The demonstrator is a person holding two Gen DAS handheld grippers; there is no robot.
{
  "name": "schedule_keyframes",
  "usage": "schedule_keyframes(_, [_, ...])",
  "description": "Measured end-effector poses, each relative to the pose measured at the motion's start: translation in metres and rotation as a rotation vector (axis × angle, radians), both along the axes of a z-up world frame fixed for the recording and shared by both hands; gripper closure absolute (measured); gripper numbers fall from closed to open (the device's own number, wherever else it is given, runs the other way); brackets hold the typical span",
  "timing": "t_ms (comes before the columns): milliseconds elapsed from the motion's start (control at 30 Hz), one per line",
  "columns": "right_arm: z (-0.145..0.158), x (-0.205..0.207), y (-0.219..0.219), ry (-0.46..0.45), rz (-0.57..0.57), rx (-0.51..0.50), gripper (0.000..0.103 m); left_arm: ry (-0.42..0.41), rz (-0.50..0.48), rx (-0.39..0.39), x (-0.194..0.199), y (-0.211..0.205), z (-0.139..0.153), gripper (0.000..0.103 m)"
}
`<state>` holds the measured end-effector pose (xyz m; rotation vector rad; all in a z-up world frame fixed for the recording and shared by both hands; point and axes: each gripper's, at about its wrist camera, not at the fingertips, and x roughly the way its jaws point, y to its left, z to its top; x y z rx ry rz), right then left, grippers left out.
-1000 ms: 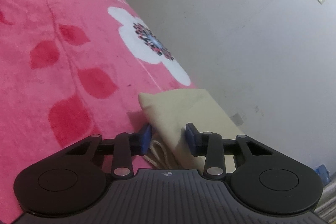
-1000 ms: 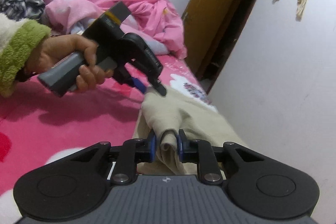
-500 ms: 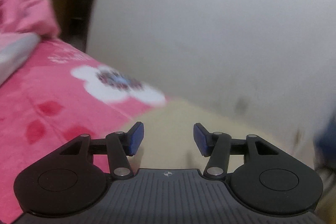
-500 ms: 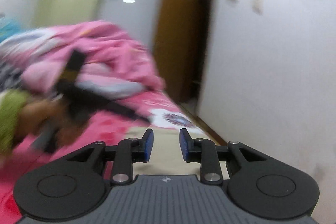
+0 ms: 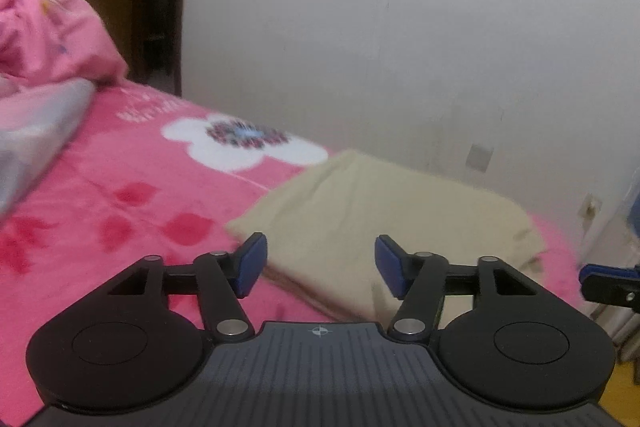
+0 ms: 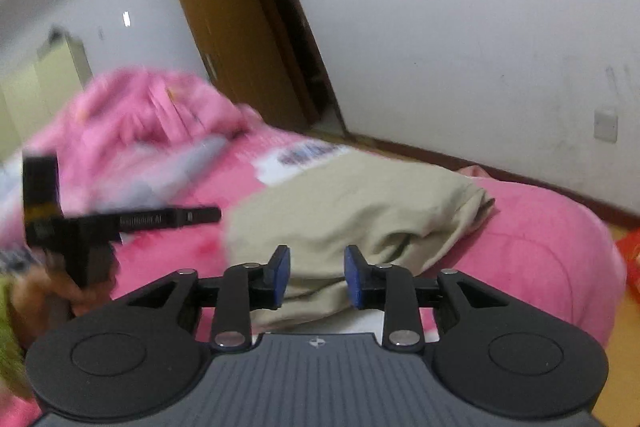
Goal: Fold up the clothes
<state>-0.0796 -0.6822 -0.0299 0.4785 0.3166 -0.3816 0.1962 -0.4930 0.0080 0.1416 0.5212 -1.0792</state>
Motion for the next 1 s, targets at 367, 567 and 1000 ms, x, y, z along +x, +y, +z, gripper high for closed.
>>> schedule_keyframes(367, [0.097,-0.087,0.151,-0.312,0.034,-0.12,0.024,-0.132,0.081,-0.222,-0.137,0.187,0.094,0.0])
schedule_keyframes(567, [0.158,-0.103,0.22,-0.448,0.202,-0.172,0.002,-0.158,0.247,-0.333,-0.183,0.268,0.125,0.0])
schedule_keyframes(1000, [0.197,-0.133,0.316,-0.416,0.152,-0.19,0.0,-0.045,0.325,-0.269,-0.203,0.34,0.138,0.0])
